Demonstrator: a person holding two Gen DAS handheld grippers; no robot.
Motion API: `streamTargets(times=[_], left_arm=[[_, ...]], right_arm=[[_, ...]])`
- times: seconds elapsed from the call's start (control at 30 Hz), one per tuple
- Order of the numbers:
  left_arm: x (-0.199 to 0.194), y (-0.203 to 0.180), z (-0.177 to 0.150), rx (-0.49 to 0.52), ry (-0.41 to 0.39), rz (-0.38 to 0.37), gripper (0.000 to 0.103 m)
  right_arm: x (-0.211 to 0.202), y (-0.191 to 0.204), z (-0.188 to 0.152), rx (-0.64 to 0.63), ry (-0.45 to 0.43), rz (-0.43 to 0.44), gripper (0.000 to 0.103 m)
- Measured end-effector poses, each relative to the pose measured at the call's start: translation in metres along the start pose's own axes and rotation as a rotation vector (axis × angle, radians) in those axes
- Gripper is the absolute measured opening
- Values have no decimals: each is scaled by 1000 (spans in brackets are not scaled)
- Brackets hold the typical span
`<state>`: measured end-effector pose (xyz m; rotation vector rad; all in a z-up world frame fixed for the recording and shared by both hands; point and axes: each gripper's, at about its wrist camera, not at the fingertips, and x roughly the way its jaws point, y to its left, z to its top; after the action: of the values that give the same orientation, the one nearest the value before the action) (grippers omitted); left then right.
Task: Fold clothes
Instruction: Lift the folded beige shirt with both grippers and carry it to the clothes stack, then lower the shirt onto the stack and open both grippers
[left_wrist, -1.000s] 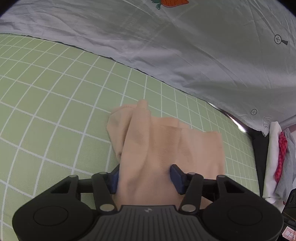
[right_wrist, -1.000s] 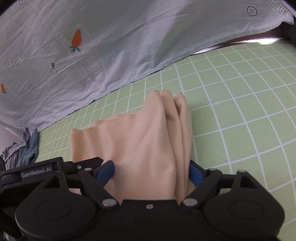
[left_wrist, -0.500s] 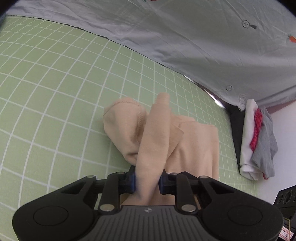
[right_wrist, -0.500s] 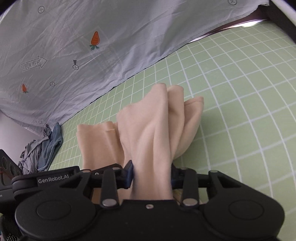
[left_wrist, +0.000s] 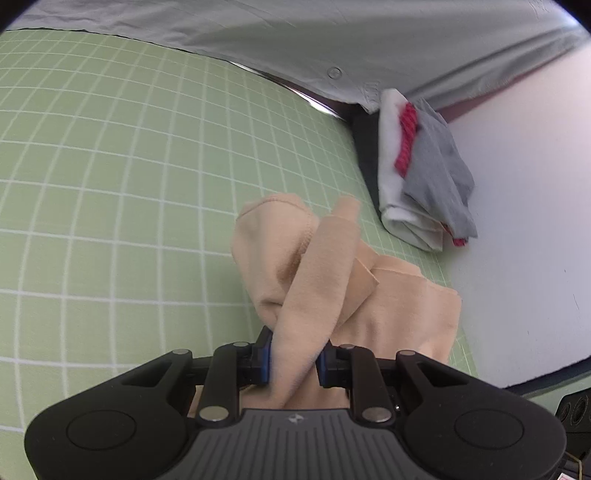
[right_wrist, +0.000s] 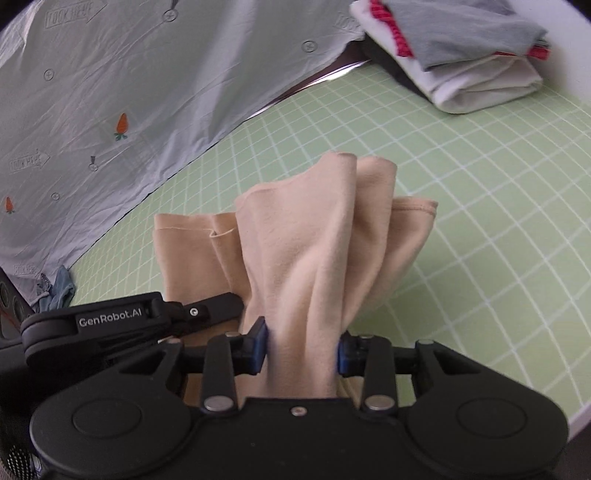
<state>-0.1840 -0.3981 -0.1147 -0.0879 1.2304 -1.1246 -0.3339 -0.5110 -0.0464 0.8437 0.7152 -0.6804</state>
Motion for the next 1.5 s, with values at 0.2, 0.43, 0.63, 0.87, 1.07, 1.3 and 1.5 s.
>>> streamTargets(times=[0.2, 0.43, 0.63, 0.87, 1.07, 1.3, 1.5], left_arm=[[45, -69, 7, 44, -39, 21, 24], [119, -164, 60, -1, -82, -73, 24], [156, -240, 121, 21, -181, -155, 24], [191, -285, 227, 105, -405, -134, 41], [271, -253, 290, 138, -435, 187, 71], [286, -223, 285, 148, -448, 170, 91], [253, -233, 268, 213, -501, 245, 101]], right_arm=[[-19, -70, 22, 26, -50, 13, 36], [-43, -159, 117, -39, -165, 53, 36], [-62, -201, 219, -118, -289, 76, 36], [-42, -205, 348, -267, -475, 124, 40], [71, -215, 415, -263, -503, -95, 65], [111, -216, 406, -323, -529, -170, 69], [92, -194, 395, -463, -569, -241, 100]])
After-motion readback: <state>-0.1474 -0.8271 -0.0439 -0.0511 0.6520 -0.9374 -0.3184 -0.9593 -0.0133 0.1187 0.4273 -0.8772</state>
